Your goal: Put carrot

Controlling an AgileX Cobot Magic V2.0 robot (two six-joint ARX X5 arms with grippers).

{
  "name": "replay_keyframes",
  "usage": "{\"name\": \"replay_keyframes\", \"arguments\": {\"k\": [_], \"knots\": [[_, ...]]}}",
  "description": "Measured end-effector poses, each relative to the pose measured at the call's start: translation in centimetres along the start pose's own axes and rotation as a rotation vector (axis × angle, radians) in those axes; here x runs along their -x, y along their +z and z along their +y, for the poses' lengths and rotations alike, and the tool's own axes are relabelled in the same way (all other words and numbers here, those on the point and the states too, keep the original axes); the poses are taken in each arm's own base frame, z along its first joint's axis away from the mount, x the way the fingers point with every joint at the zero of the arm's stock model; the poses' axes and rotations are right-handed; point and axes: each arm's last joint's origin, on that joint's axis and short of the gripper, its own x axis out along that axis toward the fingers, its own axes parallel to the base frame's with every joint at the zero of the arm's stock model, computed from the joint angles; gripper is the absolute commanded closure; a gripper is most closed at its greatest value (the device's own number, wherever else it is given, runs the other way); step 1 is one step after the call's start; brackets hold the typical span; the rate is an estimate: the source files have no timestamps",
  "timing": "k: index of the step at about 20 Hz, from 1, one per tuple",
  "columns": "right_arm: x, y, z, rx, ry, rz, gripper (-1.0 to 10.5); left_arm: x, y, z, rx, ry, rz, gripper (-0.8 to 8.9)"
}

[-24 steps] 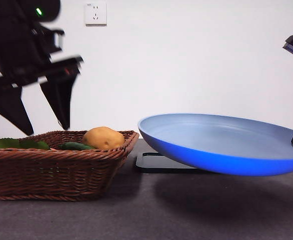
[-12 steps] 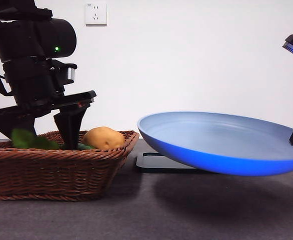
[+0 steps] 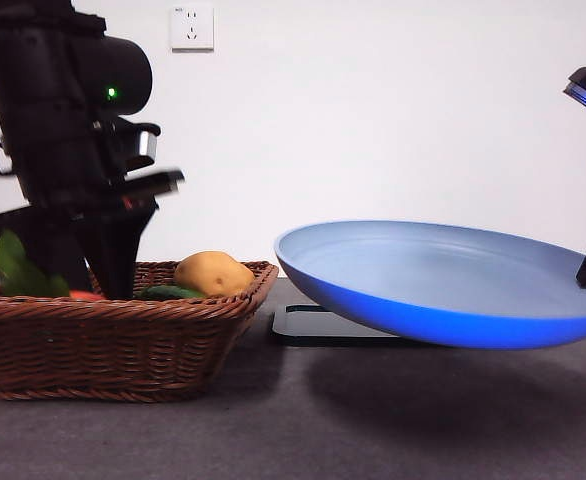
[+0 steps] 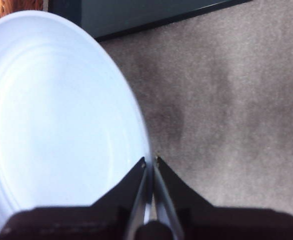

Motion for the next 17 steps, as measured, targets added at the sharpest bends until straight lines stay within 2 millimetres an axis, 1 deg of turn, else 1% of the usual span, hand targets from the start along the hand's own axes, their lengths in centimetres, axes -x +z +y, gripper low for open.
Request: {"name": "replay_keyframes", "arguments": {"k": [1,3,5,8,9,10,11,12,14,17], "knots": [[0.0,0.0,0.0,0.000,0.000,0.000,9.4,0.7,0.1,-0.2,-0.017,-0.033,0.030,7.21],[0.0,0.0,0.0,0.000,0.000,-0.001,9.4,2.9,0.8,-0.9,-0.050,-0.116,0.050,7.27],[0.0,0.0,0.0,0.002,0.002,-0.004,9.4,5.3,2.0,-1.7,-0.079,-0.223,-0.001,7.27],[0.0,0.1,0.0,0.002,0.002,-0.006,9.4,9.0,3.8,-3.3,-0.154,-0.482,-0.128,7.27],[0.0,0.1,0.0,0.003,0.002,-0.006,9.4,9.7,4.1,-4.1,-0.191,-0.566,-0.161,7.27],[0.0,0.1,0.0,0.003,0.002,-0.006,9.4,10.3,4.3,-5.2,-0.243,-0.660,-0.186,7.27],[0.0,0.1,0.0,0.003,0.002,-0.006,9.4,10.3,4.2,-6.3,-0.287,-0.714,-0.190,7.27],[0.0,0.1,0.0,0.003,0.002,-0.006,9.4,10.2,3.9,-7.6,-0.322,-0.719,-0.180,7.27],[0.0,0.1,0.0,0.003,0.002,-0.006,9.4,9.7,3.2,-10.1,-0.394,-0.651,-0.169,7.27],[0.0,0.1,0.0,0.003,0.003,-0.006,9.4,9.0,1.4,-14.7,-0.540,-0.405,-0.216,7.27]]}}
